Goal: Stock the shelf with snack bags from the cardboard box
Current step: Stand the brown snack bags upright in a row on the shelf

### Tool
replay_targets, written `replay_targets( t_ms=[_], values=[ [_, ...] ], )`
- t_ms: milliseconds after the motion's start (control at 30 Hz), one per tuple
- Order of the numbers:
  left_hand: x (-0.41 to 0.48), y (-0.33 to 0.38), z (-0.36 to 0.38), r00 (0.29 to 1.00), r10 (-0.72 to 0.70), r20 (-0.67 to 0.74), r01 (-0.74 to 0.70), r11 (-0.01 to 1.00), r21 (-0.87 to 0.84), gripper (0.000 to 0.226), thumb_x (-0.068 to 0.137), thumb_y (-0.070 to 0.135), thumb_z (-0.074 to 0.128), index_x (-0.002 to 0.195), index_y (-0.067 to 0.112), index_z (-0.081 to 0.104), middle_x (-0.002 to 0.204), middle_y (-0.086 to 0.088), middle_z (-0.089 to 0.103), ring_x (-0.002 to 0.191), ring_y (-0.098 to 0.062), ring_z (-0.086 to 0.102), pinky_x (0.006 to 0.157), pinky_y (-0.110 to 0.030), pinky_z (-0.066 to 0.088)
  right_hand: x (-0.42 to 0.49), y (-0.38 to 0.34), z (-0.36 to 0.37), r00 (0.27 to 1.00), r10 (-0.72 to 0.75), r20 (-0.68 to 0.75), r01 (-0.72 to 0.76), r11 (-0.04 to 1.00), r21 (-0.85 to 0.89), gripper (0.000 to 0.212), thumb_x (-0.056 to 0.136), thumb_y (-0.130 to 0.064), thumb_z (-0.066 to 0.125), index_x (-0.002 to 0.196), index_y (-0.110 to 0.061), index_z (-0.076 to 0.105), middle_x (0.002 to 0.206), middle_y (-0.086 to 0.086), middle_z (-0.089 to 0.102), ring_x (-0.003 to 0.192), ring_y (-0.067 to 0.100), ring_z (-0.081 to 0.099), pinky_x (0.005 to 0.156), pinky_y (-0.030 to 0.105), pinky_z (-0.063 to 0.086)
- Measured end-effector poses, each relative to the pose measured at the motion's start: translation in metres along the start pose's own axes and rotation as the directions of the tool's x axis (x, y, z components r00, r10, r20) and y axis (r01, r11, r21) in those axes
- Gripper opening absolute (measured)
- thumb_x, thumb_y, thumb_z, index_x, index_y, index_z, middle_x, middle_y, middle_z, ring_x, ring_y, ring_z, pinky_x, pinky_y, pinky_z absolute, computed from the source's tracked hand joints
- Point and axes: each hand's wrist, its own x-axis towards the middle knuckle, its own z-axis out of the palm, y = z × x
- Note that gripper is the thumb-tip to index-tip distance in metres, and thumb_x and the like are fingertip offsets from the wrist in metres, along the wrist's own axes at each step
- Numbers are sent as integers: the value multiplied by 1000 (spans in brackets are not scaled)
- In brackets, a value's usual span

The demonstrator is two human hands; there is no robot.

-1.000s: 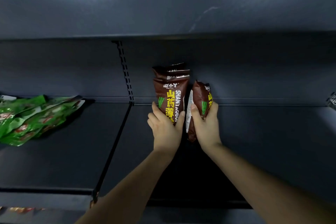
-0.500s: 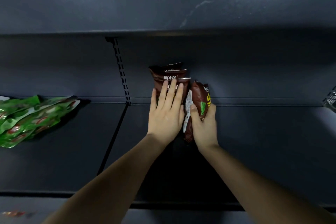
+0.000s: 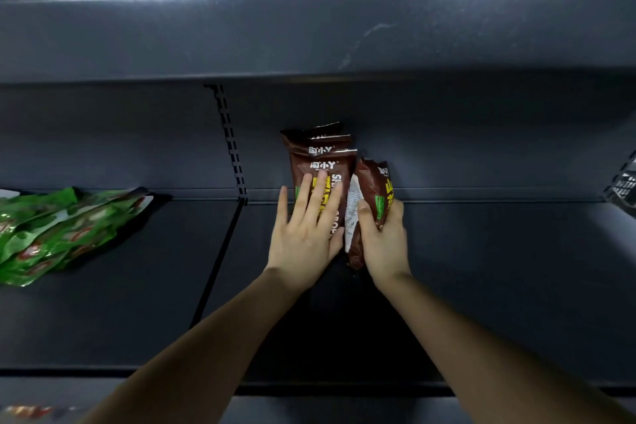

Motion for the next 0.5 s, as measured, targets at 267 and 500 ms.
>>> replay_targets(
  t_ms=[267,500],
  values=[
    [-4,5,-24,997,-60,57,66,991,-117,67,95,44,28,147,3,16,154,-14,23,144,-26,22,113,-48,28,-9,-10,-5,1000,-1,-6,2,999,46,24,94,-32,57,109,-23,41,90,-18,57,85,5,59,70,18,42],
    [-18,29,-70,981,-156,118,192,662,-724,81,90,60,30,149,9,12,147,-10,34,135,-23,36,108,-45,38,-45,-17,-23,969,-216,118,237,950,-204,64,83,-49,59,134,-24,29,121,-6,56,109,15,57,88,36,49]
  ],
)
